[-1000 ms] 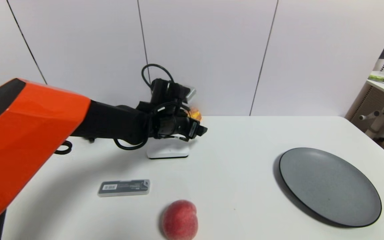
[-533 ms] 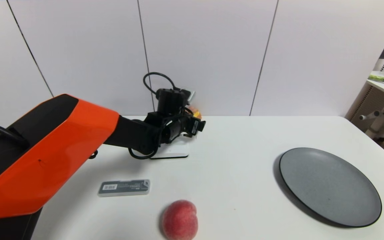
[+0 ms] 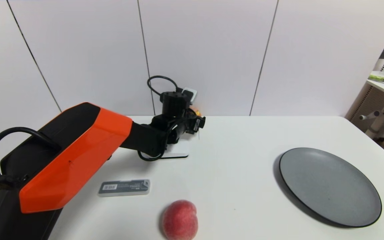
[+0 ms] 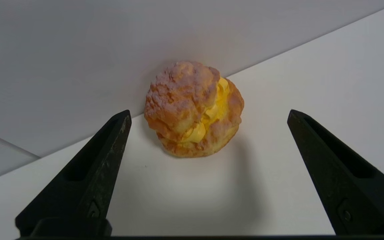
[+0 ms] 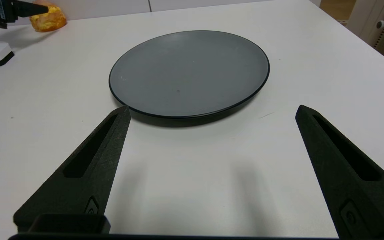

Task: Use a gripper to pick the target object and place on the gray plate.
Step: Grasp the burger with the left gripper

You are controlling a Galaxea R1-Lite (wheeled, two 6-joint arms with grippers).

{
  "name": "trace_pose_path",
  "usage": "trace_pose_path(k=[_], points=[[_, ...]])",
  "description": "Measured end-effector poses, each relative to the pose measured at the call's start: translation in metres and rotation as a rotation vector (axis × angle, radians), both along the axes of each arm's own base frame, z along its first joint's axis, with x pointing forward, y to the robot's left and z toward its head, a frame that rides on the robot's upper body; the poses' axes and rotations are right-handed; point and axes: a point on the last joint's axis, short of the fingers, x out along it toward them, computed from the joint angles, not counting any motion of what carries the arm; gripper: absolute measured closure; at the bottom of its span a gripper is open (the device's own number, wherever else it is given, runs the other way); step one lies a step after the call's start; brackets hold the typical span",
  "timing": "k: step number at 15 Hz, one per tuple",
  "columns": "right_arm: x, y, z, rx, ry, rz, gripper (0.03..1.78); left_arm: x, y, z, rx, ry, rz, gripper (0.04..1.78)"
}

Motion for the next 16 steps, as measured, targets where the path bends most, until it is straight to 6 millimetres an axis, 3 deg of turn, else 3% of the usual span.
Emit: trace_pose_path(k=[12, 16], points=[[0.000, 0.000, 0.000, 0.000, -0.001, 0.000, 0.10, 0.023, 0.000, -0.027, 0.011, -0.011, 0.038, 0.13], [0.000, 0.000, 0.000, 0.000, -0.001, 0.000, 0.10, 0.031, 0.002, -0.025, -0.004, -0.033, 0.050, 0.13]])
